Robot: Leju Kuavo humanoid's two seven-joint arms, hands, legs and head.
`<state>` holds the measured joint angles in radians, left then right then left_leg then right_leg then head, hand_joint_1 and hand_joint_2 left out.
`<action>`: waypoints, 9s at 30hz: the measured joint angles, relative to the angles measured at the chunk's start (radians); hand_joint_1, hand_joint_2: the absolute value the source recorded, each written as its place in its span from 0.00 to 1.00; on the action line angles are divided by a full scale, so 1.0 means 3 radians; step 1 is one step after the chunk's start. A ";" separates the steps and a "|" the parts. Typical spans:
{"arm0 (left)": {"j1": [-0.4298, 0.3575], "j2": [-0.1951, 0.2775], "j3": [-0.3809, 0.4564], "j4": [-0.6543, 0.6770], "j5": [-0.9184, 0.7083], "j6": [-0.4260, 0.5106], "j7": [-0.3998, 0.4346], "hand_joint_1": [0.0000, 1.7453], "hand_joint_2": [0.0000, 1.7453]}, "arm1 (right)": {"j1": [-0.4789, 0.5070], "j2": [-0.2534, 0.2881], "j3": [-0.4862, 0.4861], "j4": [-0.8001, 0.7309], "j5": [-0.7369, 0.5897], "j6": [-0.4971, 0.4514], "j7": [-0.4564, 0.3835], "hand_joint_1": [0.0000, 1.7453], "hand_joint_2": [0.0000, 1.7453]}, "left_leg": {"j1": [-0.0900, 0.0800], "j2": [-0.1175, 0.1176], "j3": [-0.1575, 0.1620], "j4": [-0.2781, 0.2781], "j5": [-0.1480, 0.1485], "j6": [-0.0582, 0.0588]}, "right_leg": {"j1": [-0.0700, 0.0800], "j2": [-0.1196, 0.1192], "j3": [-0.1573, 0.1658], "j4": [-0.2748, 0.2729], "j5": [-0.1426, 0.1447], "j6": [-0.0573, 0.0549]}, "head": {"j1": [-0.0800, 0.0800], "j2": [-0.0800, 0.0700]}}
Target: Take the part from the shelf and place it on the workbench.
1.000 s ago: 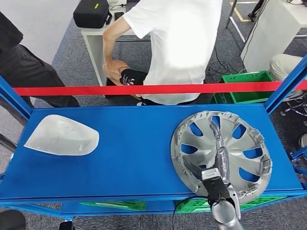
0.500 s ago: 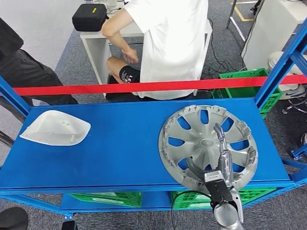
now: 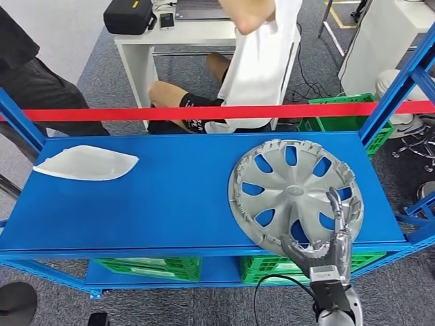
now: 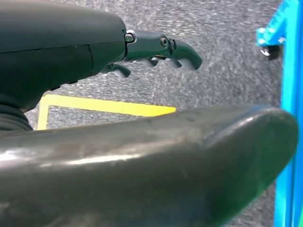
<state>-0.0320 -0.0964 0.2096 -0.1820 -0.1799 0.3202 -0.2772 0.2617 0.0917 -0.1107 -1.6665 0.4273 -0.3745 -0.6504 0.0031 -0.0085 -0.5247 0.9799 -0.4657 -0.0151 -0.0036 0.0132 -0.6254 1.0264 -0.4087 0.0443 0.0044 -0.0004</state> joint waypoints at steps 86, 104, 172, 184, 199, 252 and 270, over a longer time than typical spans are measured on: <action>-0.0067 -0.0021 0.0100 -0.0003 -0.0119 -0.0163 -0.0225 0.00 0.00 | -0.1603 -0.0716 0.0789 0.1336 0.1258 0.0292 0.1004 0.00 1.00 | -0.0031 0.0028 -0.0158 -0.0086 0.0242 0.0010 | -0.0009 -0.0018 0.0160 -0.0159 0.0008 -0.0028 | -0.0016 0.0000; -0.0085 -0.0001 0.0118 -0.0004 -0.0169 -0.0164 -0.0228 0.00 0.00 | -0.1787 -0.0770 0.0959 0.1516 0.1276 0.0268 0.1089 0.00 1.00 | 0.0050 0.0016 -0.0083 -0.0018 0.0059 -0.0096 | -0.0096 0.0019 0.0056 0.0025 -0.0088 0.0018 | 0.0007 0.0000; -0.0182 -0.0033 0.0165 -0.0009 -0.0569 -0.0219 -0.0099 0.00 0.00 | -0.2697 -0.0924 0.1236 0.3140 0.2139 0.0579 0.1742 0.00 1.00 | -0.0039 0.0025 -0.0028 -0.0115 0.0141 -0.0002 | 0.0011 -0.0015 0.0147 -0.0143 0.0017 -0.0057 | -0.0037 0.0000; -0.0180 -0.0054 0.0155 -0.0009 -0.0655 -0.0280 -0.0076 0.00 0.00 | -0.3214 -0.1009 0.1315 0.4097 0.2212 0.0892 0.1889 1.00 1.00 | -0.0041 0.0023 -0.0026 -0.0115 0.0137 0.0004 | 0.0011 -0.0017 0.0153 -0.0153 0.0012 -0.0050 | -0.0038 0.0000; -0.0177 -0.0064 0.0158 -0.0009 -0.0650 -0.0295 -0.0090 0.00 0.00 | -0.3241 -0.1065 0.1344 0.4187 0.2191 0.1026 0.1704 1.00 1.00 | -0.0041 0.0024 0.0022 -0.0115 0.0127 0.0022 | 0.0012 -0.0015 0.0213 -0.0182 0.0018 -0.0036 | -0.0037 0.0000; -0.0029 -0.0083 0.0612 -0.0009 -0.0549 -0.0170 -0.0289 0.00 0.00 | -0.1189 -0.1178 0.1241 -0.0082 0.1278 0.0244 0.1210 0.00 1.00 | -0.0040 0.0026 -0.0016 -0.0117 0.0114 0.0023 | 0.0012 -0.0013 0.0178 -0.0180 0.0002 -0.0034 | -0.0037 0.0000; -0.0029 -0.0080 0.0614 -0.0009 -0.0549 -0.0170 -0.0289 0.00 0.00 | -0.1200 -0.1178 0.1270 -0.0030 0.1278 0.0247 0.1211 0.00 1.00 | -0.0040 0.0026 -0.0016 -0.0117 0.0115 0.0023 | 0.0012 -0.0013 0.0179 -0.0180 0.0002 -0.0034 | -0.0037 0.0000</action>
<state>-0.0408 -0.1205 0.3940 -0.1846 -0.3445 0.2691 -0.3639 -0.0982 -0.2617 0.2703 -1.6754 0.8106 -0.3004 -0.2872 -0.0089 -0.0008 -0.5294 0.9448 -0.4313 -0.0082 0.0000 0.0093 -0.5718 0.9725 -0.4082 0.0341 -0.0067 -0.0004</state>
